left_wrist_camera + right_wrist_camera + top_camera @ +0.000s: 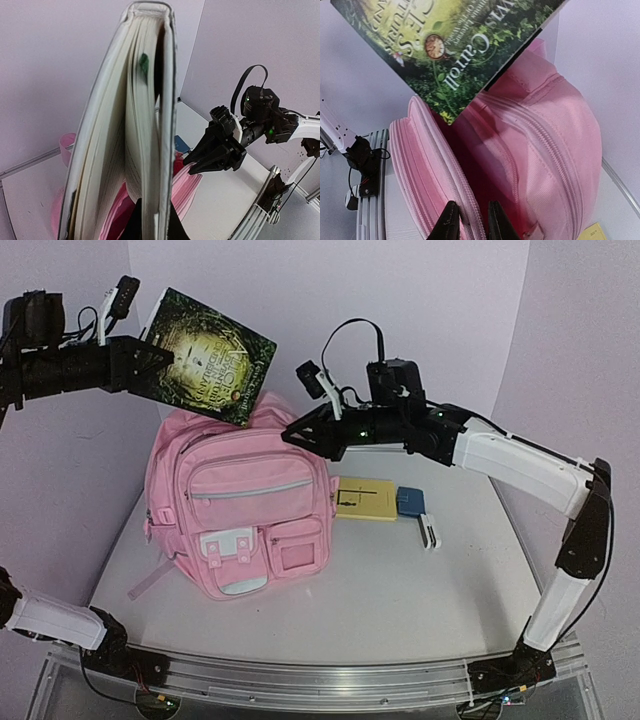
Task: Pack the student bag
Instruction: Place the book in the student bag.
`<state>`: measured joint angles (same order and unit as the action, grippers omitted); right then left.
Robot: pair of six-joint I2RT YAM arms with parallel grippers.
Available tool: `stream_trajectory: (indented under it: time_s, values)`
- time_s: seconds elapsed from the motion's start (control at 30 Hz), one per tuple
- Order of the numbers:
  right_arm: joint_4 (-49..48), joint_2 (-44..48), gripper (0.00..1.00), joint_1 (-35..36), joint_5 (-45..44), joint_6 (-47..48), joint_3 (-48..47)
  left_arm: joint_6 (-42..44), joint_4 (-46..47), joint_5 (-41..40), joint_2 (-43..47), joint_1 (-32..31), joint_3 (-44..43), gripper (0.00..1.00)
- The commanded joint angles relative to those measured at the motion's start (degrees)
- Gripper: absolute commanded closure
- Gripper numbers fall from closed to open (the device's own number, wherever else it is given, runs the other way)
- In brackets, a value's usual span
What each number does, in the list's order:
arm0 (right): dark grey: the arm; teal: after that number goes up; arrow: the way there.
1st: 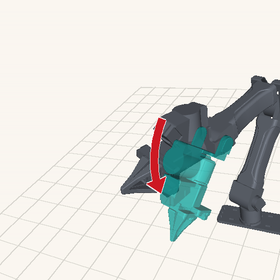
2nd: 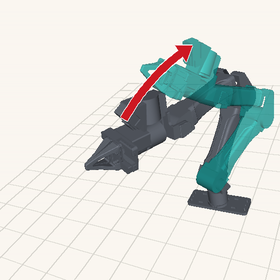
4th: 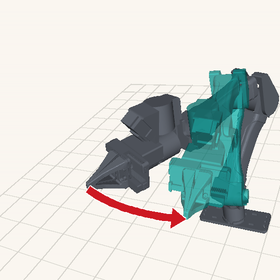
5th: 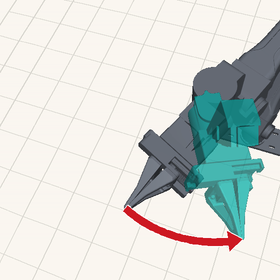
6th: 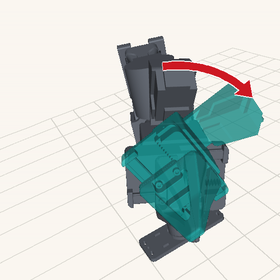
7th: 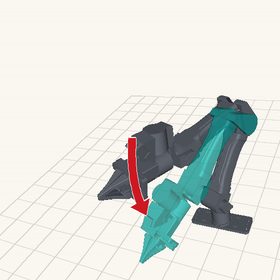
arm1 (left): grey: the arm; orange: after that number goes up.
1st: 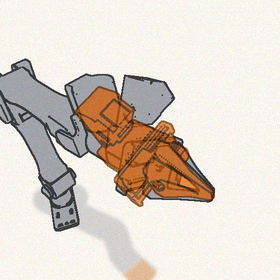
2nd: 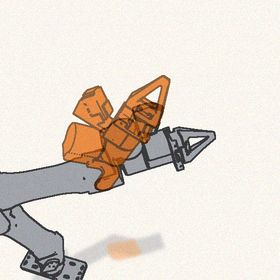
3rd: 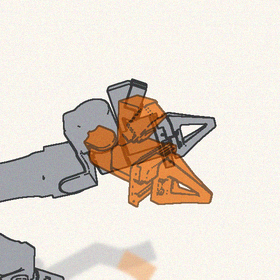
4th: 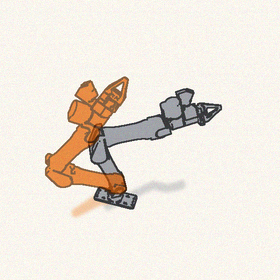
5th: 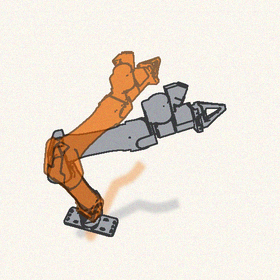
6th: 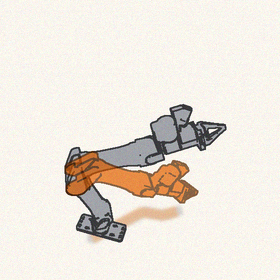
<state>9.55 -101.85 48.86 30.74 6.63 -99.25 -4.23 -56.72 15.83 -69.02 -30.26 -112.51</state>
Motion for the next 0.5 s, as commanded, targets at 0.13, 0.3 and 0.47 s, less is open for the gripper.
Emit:
stream_trajectory:
  time_s: [0.13,0.3,0.47]
  values:
    - [2.1,5.2,0.84,0.8,7.9,-1.4,2.8,0.8,1.8,-2.3,-0.1,0.2,-2.5,1.00]
    - [2.3,7.2,0.89,0.8,12.5,-2.6,5.3,1.9,1.3,0.8,0.2,0.2,-3.0,1.00]
    - [2.4,8.8,0.92,0.8,11.6,-2.6,8.3,3.9,0.6,9.8,0.4,0.2,-4.3,1.00]
